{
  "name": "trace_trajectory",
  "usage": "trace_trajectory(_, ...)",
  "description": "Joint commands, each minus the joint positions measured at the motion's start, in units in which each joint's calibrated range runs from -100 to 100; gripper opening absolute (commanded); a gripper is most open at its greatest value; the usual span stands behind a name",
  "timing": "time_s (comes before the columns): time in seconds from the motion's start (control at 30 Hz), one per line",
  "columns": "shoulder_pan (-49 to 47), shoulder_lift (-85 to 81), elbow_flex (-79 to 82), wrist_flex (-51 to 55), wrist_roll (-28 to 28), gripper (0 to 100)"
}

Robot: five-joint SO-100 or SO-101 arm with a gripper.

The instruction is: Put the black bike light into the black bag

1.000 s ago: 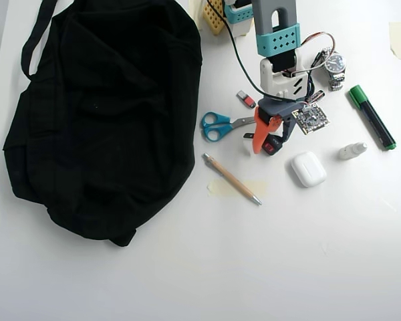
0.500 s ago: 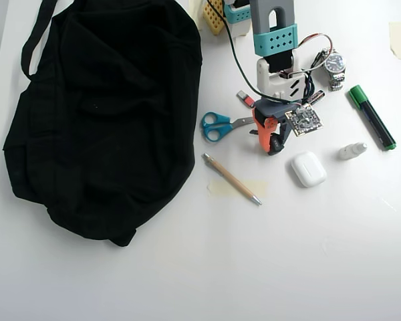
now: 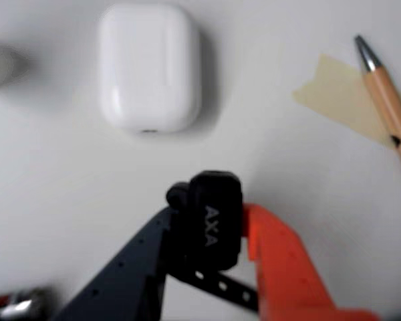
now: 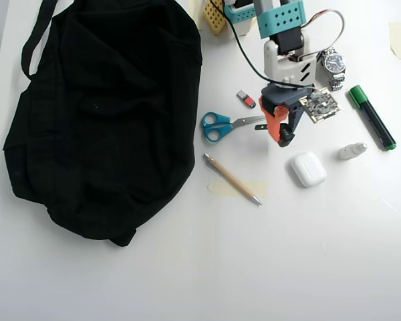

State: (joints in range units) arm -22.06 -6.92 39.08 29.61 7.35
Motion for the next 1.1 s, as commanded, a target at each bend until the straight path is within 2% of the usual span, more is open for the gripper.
trace_trajectory(0.0,2.98,-6.11,-7.27,10.87,1.14,2)
trace_trajectory(0.07,5.45,-8.51,-10.6,16.47,3.92,2)
trace_trajectory(0.3,8.29,-10.5,-20.12,26.89,5.71,2)
trace_trajectory(0.83,20.19,-10.67,-33.06,29.22,4.92,2)
trace_trajectory(1.07,28.04,-10.17,-32.52,29.04,4.87,2)
